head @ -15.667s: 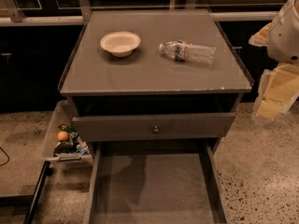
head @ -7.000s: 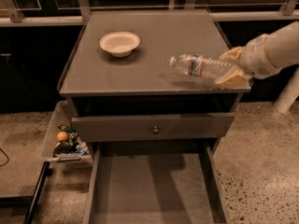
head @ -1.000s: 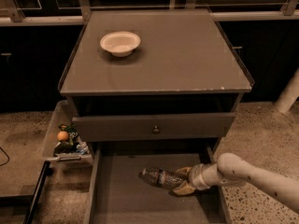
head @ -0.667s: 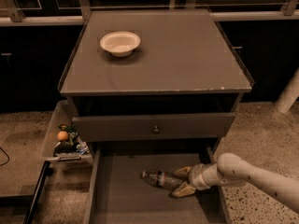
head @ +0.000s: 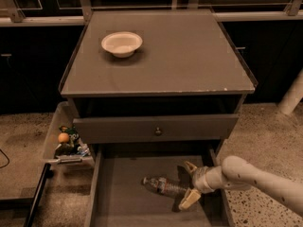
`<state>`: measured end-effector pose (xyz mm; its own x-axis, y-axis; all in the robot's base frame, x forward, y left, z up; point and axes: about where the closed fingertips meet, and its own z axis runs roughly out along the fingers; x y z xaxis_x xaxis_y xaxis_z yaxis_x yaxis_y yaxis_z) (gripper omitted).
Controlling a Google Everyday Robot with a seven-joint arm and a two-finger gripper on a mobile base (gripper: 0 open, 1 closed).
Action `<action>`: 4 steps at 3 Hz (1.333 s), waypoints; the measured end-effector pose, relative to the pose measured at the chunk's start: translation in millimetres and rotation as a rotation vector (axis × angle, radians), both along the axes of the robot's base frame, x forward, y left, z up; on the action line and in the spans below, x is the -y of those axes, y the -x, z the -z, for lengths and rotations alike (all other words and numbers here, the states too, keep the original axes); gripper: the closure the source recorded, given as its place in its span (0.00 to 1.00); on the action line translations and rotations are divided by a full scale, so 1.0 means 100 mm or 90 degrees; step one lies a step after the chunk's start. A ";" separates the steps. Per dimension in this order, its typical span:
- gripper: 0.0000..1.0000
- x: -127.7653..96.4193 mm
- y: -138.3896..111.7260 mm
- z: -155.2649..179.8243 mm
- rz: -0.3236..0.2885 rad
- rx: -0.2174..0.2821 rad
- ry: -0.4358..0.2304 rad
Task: Place water bottle into middle drawer
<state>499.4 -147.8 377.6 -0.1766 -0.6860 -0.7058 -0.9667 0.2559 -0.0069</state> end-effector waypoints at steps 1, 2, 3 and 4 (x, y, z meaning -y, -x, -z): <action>0.00 0.09 0.10 -0.31 -0.005 0.053 0.021; 0.00 0.22 0.27 -0.77 -0.016 0.124 0.068; 0.00 0.30 0.38 -1.07 -0.025 0.165 0.099; 0.00 0.35 0.44 -1.33 -0.035 0.200 0.119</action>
Offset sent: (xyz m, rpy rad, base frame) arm -0.0497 -0.0426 0.1463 -0.2176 -0.3410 0.0499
